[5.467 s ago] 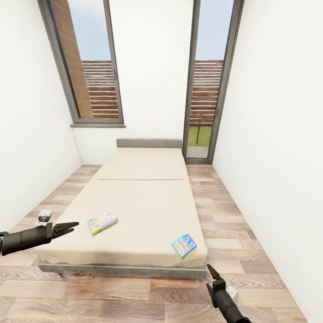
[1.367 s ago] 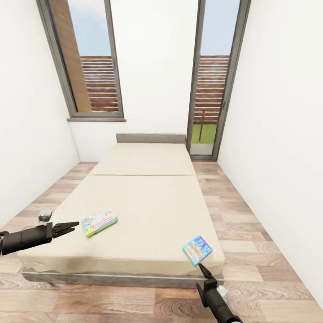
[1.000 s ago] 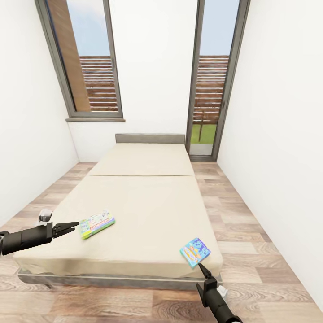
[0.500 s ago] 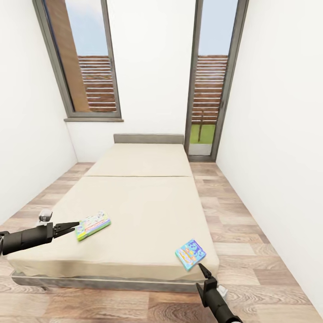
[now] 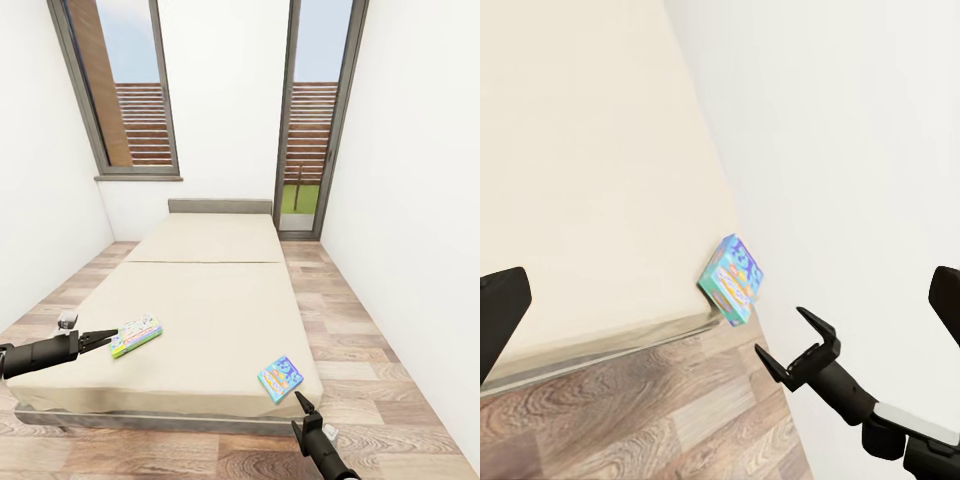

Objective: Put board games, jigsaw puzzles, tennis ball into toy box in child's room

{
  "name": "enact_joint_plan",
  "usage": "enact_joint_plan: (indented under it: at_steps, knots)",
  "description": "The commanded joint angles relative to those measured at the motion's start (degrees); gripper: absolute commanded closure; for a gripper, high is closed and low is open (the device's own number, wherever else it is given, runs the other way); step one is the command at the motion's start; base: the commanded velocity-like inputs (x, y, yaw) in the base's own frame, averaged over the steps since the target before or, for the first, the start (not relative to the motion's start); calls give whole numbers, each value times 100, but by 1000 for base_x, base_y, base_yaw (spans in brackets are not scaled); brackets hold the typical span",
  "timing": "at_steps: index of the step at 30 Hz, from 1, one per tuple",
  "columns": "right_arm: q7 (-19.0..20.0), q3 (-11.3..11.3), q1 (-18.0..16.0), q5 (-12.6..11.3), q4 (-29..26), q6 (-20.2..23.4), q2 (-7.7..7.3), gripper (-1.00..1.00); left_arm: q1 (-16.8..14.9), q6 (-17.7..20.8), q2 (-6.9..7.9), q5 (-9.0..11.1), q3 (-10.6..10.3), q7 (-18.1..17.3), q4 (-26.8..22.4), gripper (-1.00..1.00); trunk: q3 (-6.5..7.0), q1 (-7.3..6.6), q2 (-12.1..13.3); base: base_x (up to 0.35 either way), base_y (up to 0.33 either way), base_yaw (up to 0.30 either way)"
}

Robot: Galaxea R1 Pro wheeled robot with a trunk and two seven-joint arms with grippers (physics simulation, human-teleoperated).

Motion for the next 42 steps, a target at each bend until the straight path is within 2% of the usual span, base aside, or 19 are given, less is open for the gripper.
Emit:
enact_joint_plan:
  at_steps: [1,8,24,42]
  knots:
    - [3,-20,-3,-44,-1,51,3,-100,-5,59,-2,-60,11,-53,-4,-100,-5,-1,-3,0,-2,0]
    - [3,-20,-3,-44,0,50,3,-100,-5,67,-2,-60,15,-54,-4,-100,-5,-1,-3,0,0,0]
    - [3,-20,-3,-44,0,50,3,-100,-5,68,-2,-60,7,-54,-4,-100,-293,351,-644,0,0,0]
    - [3,-20,-3,-44,0,50,8,-100,-5,67,-2,-60,15,-55,-4,-100,-293,351,-644,11,26,0]
